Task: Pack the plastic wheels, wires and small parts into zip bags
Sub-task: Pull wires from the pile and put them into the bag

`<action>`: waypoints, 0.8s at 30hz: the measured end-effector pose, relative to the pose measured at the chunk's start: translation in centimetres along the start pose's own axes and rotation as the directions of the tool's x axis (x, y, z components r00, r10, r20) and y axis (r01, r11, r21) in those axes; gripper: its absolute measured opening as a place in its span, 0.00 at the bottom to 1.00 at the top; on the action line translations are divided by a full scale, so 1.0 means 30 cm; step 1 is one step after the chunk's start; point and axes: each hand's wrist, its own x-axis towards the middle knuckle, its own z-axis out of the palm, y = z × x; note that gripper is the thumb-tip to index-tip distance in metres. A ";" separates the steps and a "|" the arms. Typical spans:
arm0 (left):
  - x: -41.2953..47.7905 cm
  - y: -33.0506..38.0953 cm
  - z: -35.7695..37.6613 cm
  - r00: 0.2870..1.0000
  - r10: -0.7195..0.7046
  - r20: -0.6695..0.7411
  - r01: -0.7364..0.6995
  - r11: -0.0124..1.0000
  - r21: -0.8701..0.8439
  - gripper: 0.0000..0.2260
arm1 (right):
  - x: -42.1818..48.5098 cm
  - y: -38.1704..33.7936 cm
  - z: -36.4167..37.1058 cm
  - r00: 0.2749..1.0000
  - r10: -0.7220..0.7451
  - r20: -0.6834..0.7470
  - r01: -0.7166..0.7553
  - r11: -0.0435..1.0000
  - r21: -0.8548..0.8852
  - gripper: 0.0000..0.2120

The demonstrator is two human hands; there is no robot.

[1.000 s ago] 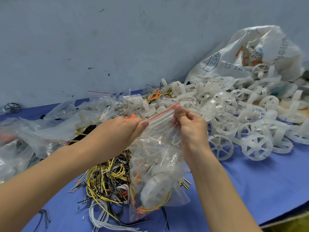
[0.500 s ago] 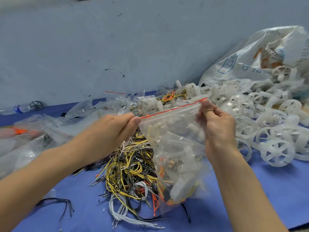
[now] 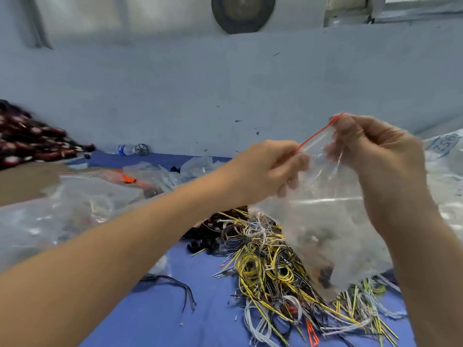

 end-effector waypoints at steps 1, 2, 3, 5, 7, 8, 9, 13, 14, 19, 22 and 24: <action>-0.003 -0.008 -0.039 0.999 -0.004 -0.048 0.006 0.999 0.044 0.11 | 0.023 0.007 0.036 0.999 0.033 0.002 -0.033 0.998 0.045 0.05; -0.004 -0.020 -0.081 0.996 0.005 -0.094 0.008 0.991 0.136 0.12 | 0.043 0.020 0.076 0.997 0.075 0.006 -0.075 0.993 0.087 0.06; -0.006 -0.036 -0.123 0.993 0.013 -0.119 0.017 0.970 0.243 0.13 | 0.059 0.038 0.116 0.993 0.118 0.014 -0.119 0.985 0.126 0.06; -0.016 -0.075 -0.202 0.994 -0.001 -0.113 0.048 0.910 0.412 0.14 | 0.078 0.084 0.203 0.981 0.194 0.027 -0.195 0.964 0.181 0.06; -0.037 -0.124 -0.265 0.996 -0.040 -0.080 0.077 0.843 0.532 0.15 | 0.081 0.133 0.288 0.968 0.246 0.040 -0.249 0.946 0.206 0.07; -0.050 -0.152 -0.292 0.995 -0.062 -0.073 0.093 0.812 0.576 0.15 | 0.078 0.154 0.329 0.963 0.266 0.049 -0.270 0.937 0.222 0.07; -0.064 -0.178 -0.318 0.994 -0.084 -0.072 0.111 0.789 0.604 0.15 | 0.076 0.174 0.367 0.958 0.283 0.055 -0.288 0.928 0.238 0.07; -0.107 -0.270 -0.432 0.988 -0.118 -0.105 0.157 0.757 0.634 0.15 | 0.096 0.209 0.489 0.950 0.306 0.062 -0.311 0.918 0.246 0.08; -0.110 -0.288 -0.463 0.987 -0.109 -0.119 0.160 0.769 0.619 0.14 | 0.114 0.213 0.513 0.955 0.290 0.060 -0.296 0.925 0.238 0.09; -0.049 -0.375 -0.625 0.969 -0.106 -0.222 0.226 0.740 0.633 0.13 | 0.318 0.261 0.735 0.977 0.212 0.036 -0.215 0.956 0.200 0.11; -0.008 -0.464 -0.722 0.916 -0.236 -0.325 0.398 0.646 0.652 0.16 | 0.459 0.334 0.951 0.962 0.259 0.092 -0.256 0.966 -0.039 0.12; 0.002 -0.535 -0.765 0.856 -0.336 -0.394 0.518 0.554 0.652 0.16 | 0.511 0.377 1.067 0.947 0.275 0.166 -0.243 0.951 -0.190 0.07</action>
